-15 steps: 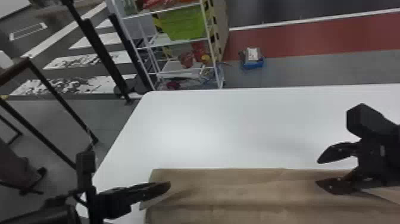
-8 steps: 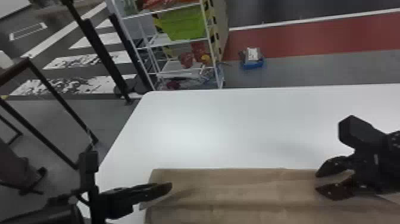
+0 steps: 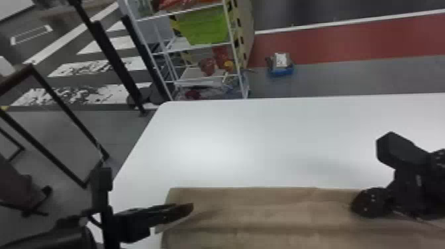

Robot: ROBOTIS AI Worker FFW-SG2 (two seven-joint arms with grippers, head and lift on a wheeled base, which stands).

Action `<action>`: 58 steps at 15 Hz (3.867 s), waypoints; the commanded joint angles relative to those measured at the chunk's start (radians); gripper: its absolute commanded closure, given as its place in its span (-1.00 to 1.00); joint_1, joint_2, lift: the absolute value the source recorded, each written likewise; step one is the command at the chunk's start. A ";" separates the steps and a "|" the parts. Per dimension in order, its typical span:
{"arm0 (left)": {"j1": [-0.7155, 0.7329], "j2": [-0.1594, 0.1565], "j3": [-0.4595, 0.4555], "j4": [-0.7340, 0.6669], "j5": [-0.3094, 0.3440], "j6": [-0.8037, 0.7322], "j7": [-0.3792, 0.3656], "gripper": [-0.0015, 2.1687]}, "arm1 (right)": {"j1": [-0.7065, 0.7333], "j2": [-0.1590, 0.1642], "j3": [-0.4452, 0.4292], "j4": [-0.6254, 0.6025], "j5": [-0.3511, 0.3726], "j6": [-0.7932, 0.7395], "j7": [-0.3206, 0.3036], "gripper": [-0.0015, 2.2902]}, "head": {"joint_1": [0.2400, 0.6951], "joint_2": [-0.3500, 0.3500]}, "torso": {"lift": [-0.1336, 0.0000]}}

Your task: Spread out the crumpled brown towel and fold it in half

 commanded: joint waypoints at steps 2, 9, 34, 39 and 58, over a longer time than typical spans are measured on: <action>-0.002 -0.004 -0.025 0.001 -0.026 0.000 0.004 -0.68 | 0.054 -0.046 -0.043 -0.077 -0.070 0.007 0.013 0.27 | 1.00 1.00 | -0.85; 0.000 -0.004 -0.038 -0.002 -0.040 0.000 0.006 -0.68 | 0.191 -0.115 -0.135 -0.219 -0.136 0.004 0.013 0.27 | 1.00 0.96 | -0.85; 0.098 -0.004 -0.091 -0.035 0.104 -0.104 0.083 -0.53 | 0.224 -0.081 -0.682 0.004 -0.431 0.031 0.013 -0.88 | 1.00 0.08 | -0.85; 0.183 -0.004 -0.083 -0.075 0.144 -0.141 0.118 0.98 | 0.258 -0.078 -0.755 0.012 -0.460 -0.002 0.013 -0.88 | 1.00 -0.09 | -0.85; 0.155 -0.004 -0.107 -0.051 0.043 -0.055 0.273 0.97 | 0.275 -0.074 -0.765 0.018 -0.481 -0.051 0.013 -0.88 | 1.00 0.03 | -0.85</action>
